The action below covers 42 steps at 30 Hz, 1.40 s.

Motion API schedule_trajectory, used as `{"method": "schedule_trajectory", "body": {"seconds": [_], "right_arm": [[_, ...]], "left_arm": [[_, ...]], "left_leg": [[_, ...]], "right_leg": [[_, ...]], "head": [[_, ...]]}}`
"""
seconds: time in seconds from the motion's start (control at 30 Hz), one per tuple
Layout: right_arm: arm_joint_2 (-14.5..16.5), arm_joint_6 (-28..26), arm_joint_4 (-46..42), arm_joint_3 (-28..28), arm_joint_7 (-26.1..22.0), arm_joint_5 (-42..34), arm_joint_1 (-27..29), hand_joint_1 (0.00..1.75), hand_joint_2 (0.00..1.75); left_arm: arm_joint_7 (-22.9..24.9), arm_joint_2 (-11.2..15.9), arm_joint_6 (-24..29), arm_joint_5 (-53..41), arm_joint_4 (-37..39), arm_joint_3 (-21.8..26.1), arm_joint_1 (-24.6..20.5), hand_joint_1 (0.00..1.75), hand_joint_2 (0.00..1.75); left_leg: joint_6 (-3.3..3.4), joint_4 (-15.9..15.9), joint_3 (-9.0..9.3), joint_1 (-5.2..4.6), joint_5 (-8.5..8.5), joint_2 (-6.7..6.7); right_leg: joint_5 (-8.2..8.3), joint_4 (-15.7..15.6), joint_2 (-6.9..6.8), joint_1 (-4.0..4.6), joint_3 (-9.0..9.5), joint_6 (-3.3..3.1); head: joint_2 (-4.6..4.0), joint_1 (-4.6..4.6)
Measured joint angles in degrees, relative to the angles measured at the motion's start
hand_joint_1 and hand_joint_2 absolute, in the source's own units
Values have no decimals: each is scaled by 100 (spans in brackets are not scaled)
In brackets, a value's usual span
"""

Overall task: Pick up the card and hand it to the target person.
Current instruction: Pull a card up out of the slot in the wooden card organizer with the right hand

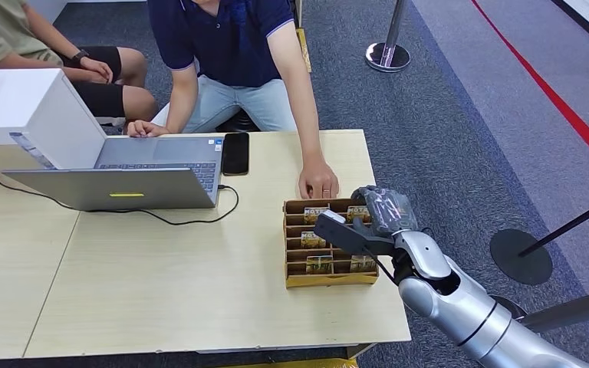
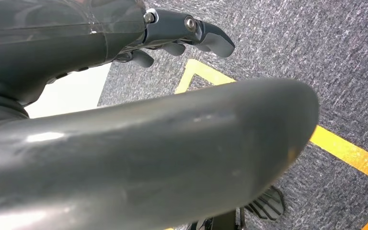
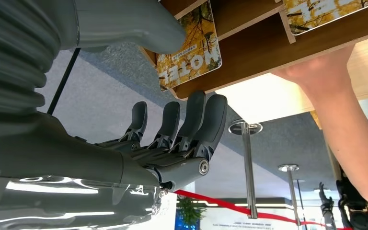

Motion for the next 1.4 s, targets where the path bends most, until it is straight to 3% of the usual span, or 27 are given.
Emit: {"method": "schedule_trajectory", "body": {"seconds": [1.23,1.33,1.4], "right_arm": [[88,96,278,158,-83,-164,-41,98,175],[83,113,285,173,-86,-175,-39,103,175],[71,121,279,177,-85,-185,-33,121,175]], "left_arm": [[-23,-21,10,49,-2,-11,-2,0,0],[-59,-20,7,52,-9,-9,-1,0,0],[-107,-15,-9,48,-15,-14,0,0,0]], "left_leg": [[0,-1,2,0,1,1],[1,-1,1,0,0,1],[0,-4,3,1,2,1]], "right_leg": [[1,-2,1,0,1,0],[1,-1,1,0,1,0],[3,-5,3,1,3,-1]], "head": [[0,0],[0,0],[0,0]]}}
